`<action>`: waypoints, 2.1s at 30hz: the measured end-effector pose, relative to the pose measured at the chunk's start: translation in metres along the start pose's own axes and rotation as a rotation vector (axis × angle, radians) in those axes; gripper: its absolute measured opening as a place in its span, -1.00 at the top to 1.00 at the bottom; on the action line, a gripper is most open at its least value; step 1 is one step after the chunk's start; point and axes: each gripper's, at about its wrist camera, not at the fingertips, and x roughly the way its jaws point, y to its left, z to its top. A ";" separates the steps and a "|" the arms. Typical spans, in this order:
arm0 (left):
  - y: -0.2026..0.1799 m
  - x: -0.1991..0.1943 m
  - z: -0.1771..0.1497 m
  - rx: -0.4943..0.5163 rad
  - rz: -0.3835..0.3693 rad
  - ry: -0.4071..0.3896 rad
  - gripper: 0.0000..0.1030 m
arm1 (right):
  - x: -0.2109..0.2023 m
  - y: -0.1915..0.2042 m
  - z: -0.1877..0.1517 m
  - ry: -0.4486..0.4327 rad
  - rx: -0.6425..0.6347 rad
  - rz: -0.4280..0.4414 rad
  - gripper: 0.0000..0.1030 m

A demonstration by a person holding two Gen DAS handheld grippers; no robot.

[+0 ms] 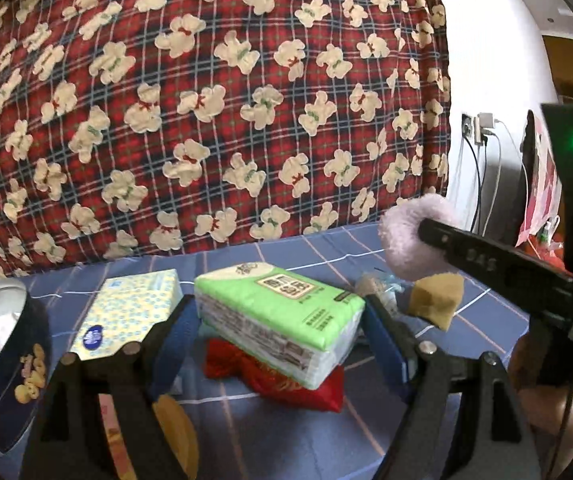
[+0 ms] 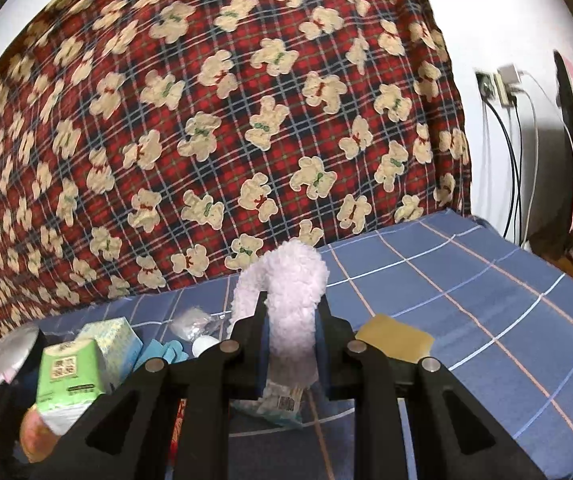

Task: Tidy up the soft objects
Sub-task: 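Grasp the pink fluffy puff with the right tool while the left tool grasps the green tissue pack, then carry the puff and green tissue pack over the silver tin with both tools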

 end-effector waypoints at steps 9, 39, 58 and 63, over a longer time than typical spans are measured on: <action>0.010 -0.013 -0.008 0.001 0.006 -0.009 -0.59 | -0.003 0.018 -0.012 0.006 -0.056 -0.055 0.58; 0.049 -0.072 -0.028 0.013 0.001 -0.088 -0.59 | -0.049 0.073 -0.042 -0.087 -0.248 -0.116 0.58; 0.111 -0.100 -0.022 -0.060 0.049 -0.142 -0.59 | -0.072 0.130 -0.062 -0.123 -0.215 -0.027 0.58; 0.140 -0.108 -0.020 -0.085 0.091 -0.155 -0.59 | -0.073 0.153 -0.068 -0.111 -0.231 0.015 0.58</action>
